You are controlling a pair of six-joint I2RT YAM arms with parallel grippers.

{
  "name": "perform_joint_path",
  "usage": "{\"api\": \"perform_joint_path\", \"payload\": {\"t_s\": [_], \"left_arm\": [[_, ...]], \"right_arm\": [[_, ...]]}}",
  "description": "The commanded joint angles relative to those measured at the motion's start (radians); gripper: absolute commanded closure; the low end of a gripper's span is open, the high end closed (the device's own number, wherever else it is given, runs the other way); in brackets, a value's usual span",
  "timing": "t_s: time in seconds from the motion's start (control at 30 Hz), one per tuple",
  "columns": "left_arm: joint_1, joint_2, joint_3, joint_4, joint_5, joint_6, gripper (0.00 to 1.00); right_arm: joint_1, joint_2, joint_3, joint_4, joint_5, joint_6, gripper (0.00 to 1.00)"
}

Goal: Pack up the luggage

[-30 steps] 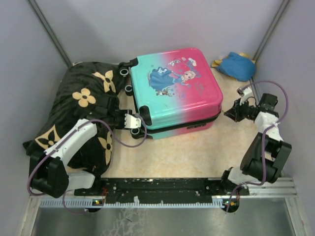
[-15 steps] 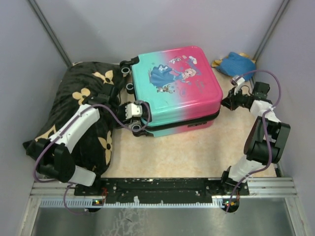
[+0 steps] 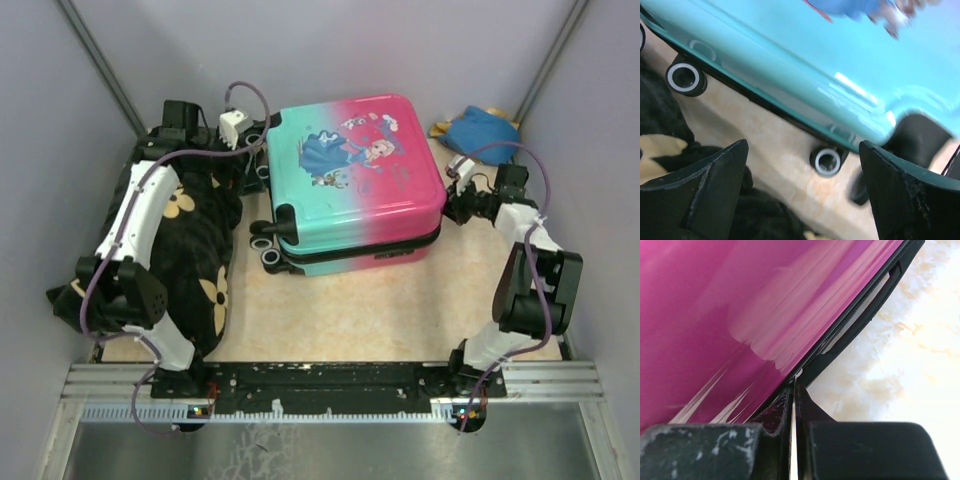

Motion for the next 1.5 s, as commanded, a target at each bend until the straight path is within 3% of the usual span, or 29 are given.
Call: {"api": "perform_joint_path", "payload": {"t_s": [0.0,0.1,0.2,0.4,0.57,0.67,0.73,0.83,0.93,1.13,1.3,1.47], "left_arm": [[-0.002,0.129,0.04,0.251,0.036,-0.355,0.04],[-0.003,0.237,0.097,0.273,0.054,-0.386,0.06],[-0.023,0.347,0.18,0.259,0.216,-0.349,0.09],[-0.154,0.526,0.302,0.205,0.295,-0.11,0.11],[-0.15,0.658,0.487,0.304,0.225,-0.158,0.12],[-0.09,0.632,0.522,0.395,0.157,-0.233,0.08],[-0.072,0.572,0.513,0.363,0.077,-0.208,0.07],[-0.067,0.414,0.379,0.34,-0.036,-0.295,0.07],[-0.061,0.201,0.113,0.418,-0.138,-0.499,0.06],[-0.065,-0.09,-0.13,0.336,-0.355,-0.543,0.0],[-0.027,-0.245,-0.285,0.274,-0.292,-0.639,0.01],[-0.024,-0.291,-0.385,0.293,-0.267,-0.762,0.01]], "right_arm": [[0.124,-0.121,-0.07,-0.076,-0.163,-0.014,1.0],[0.145,-0.183,-0.124,-0.081,-0.159,-0.003,1.0],[0.17,-0.252,-0.181,-0.083,-0.153,0.022,1.0],[0.225,-0.43,-0.308,-0.077,-0.124,0.113,1.0],[0.228,-0.558,-0.392,-0.054,-0.048,0.199,1.0],[0.23,-0.593,-0.438,0.039,0.005,0.283,1.0],[0.229,-0.59,-0.454,0.095,0.024,0.335,1.0],[0.229,-0.572,-0.461,0.16,0.038,0.381,1.0],[0.229,-0.55,-0.46,0.182,0.032,0.387,1.0],[0.23,-0.515,-0.439,0.157,0.019,0.346,1.0],[0.23,-0.48,-0.399,0.11,0.024,0.314,1.0],[0.231,-0.477,-0.386,0.09,0.032,0.315,1.0]]}}
